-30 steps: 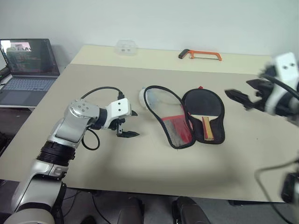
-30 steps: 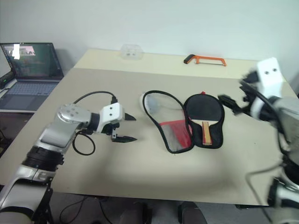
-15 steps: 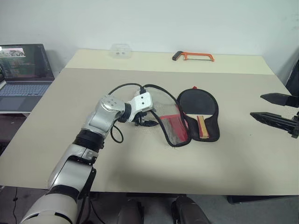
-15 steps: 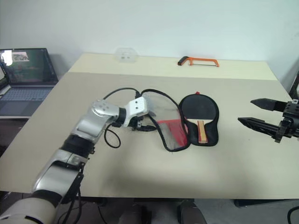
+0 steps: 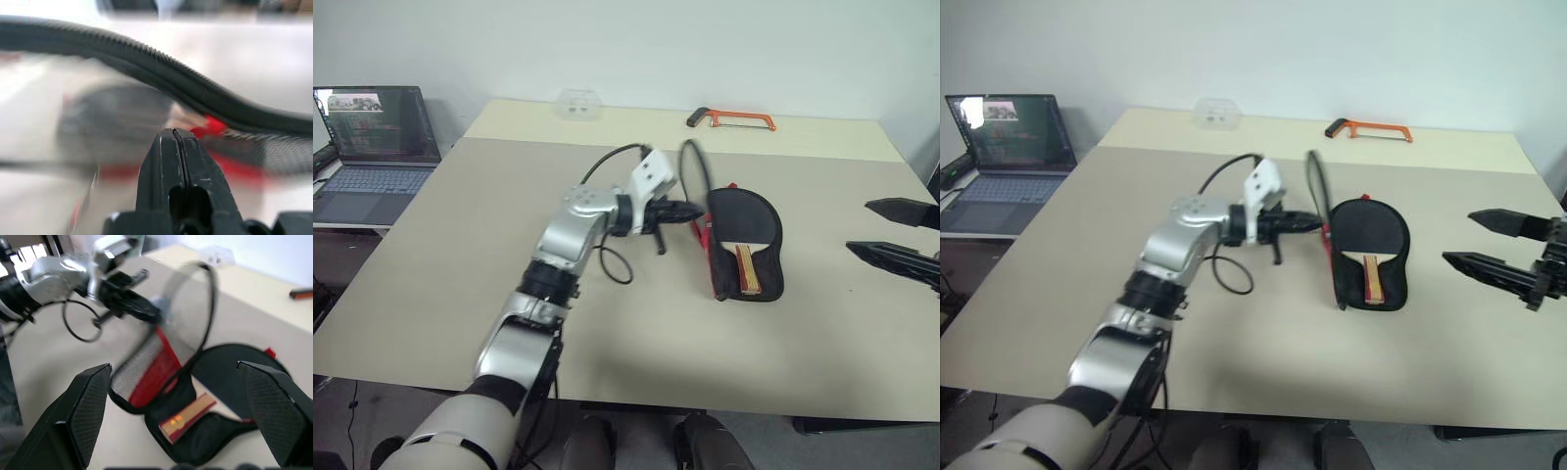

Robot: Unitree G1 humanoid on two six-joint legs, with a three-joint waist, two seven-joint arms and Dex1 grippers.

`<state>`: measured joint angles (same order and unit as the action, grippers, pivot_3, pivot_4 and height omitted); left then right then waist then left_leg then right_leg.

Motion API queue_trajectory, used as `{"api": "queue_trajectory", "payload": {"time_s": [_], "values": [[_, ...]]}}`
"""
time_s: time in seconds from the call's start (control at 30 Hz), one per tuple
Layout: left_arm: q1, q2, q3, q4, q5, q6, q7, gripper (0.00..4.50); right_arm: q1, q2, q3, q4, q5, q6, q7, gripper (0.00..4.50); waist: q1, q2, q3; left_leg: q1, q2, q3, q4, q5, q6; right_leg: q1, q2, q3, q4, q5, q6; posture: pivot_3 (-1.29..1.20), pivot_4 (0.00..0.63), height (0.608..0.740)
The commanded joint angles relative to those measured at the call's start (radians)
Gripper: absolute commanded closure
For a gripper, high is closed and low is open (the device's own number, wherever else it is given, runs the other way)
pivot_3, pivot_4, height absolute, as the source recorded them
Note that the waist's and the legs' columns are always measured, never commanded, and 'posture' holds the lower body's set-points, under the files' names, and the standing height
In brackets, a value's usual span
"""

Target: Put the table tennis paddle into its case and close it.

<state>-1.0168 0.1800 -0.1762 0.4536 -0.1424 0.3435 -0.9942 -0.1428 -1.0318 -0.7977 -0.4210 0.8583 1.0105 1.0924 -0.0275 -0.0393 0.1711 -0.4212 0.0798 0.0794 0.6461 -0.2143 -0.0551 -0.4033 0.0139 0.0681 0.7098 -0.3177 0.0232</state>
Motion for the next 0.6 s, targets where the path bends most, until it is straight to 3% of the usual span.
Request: {"api": "queue_trajectory", "payload": {"time_s": [0.03, 0.17, 0.27, 0.37, 0.53, 0.6], "values": [[-0.116, -0.104, -0.017, 0.145, 0.07, -0.026, 0.183, 4.46, 0.03, -0.022, -0.07, -0.021, 0.018, -0.009, -0.017, 0.0, 0.0, -0.001, 0.0, 0.0, 0.0, 0.0, 0.0, 0.0, 0.0, 0.001, 0.0, 0.0, 0.0, 0.0, 0.0, 0.0, 0.15, 0.74], [-0.197, -0.297, -0.059, 0.44, 0.161, -0.091, 0.393, 4.46, 0.028, -0.015, -0.069, -0.035, 0.034, -0.021, -0.058, 0.0, -0.002, -0.001, 0.0, 0.003, -0.001, -0.001, 0.0, 0.0, 0.0, 0.003, 0.0, 0.0, -0.002, -0.001, 0.002, 0.0, 0.15, 0.74], [-0.194, -0.375, -0.142, 0.625, 0.282, -0.208, 0.525, 4.46, 0.037, -0.005, -0.062, -0.062, 0.053, -0.023, -0.086, 0.0, -0.014, -0.001, 0.001, 0.004, -0.002, -0.003, -0.003, 0.0, 0.0, 0.006, 0.0, 0.0, -0.006, -0.001, 0.003, 0.0, 0.15, 0.74], [-0.188, -0.425, -0.165, 0.726, 0.311, -0.259, 0.582, 4.46, 0.045, 0.007, -0.065, -0.085, 0.076, -0.018, -0.116, 0.0, -0.029, -0.002, 0.002, 0.006, -0.013, -0.025, -0.009, 0.0, 0.0, 0.005, 0.002, 0.004, -0.006, -0.001, 0.002, 0.0, 0.15, 0.74], [-0.18, -0.438, -0.199, 0.806, 0.377, -0.313, 0.665, 4.46, 0.081, 0.031, -0.069, -0.127, 0.12, 0.003, -0.173, 0.0, -0.022, -0.001, 0.001, 0.006, -0.016, -0.031, -0.01, 0.0, 0.0, 0.009, 0.0, 0.001, -0.008, 0.0, 0.002, 0.0, 0.15, 0.74], [-0.229, -0.405, -0.117, 0.759, 0.305, -0.391, 0.642, 4.46, 0.087, 0.066, -0.075, -0.124, 0.178, 0.033, -0.232, 0.0, -0.022, -0.001, 0.001, 0.007, -0.016, -0.033, -0.01, 0.0, 0.0, 0.012, -0.001, 0.0, -0.011, 0.001, 0.005, 0.0, 0.15, 0.74]]}}
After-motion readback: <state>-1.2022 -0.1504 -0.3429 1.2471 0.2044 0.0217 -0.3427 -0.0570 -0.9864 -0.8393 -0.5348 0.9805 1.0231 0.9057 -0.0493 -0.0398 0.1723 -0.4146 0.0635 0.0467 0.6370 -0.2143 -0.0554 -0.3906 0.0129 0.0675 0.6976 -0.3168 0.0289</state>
